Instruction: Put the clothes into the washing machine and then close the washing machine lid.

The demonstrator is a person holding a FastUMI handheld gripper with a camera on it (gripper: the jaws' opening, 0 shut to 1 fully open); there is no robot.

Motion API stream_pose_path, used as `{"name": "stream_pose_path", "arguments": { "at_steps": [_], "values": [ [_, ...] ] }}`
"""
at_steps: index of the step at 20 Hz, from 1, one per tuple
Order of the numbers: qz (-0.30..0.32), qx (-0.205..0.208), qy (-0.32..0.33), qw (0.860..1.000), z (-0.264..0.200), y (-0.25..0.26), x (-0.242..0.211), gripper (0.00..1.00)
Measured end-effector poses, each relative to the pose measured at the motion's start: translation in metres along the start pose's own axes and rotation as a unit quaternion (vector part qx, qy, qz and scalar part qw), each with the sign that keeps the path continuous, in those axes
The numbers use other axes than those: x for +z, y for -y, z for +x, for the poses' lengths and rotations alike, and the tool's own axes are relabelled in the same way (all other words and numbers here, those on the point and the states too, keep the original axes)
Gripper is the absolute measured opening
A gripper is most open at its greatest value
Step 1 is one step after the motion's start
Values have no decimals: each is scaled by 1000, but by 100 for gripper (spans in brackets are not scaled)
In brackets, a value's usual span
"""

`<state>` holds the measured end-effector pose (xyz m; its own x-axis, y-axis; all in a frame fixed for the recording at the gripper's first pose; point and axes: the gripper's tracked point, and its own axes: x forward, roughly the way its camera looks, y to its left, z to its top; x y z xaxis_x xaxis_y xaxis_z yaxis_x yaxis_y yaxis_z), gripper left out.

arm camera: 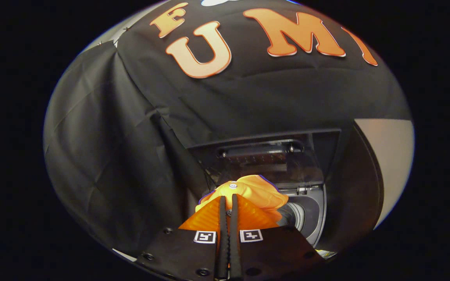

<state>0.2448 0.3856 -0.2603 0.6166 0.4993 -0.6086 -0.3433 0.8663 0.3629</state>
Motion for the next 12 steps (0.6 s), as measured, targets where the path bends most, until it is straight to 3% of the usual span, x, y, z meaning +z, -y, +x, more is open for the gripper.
{"name": "stream_pose_path", "arguments": {
  "at_steps": [12],
  "values": [
    [-1,-55,-73,996,100,60,-75,9]
  ]
}}
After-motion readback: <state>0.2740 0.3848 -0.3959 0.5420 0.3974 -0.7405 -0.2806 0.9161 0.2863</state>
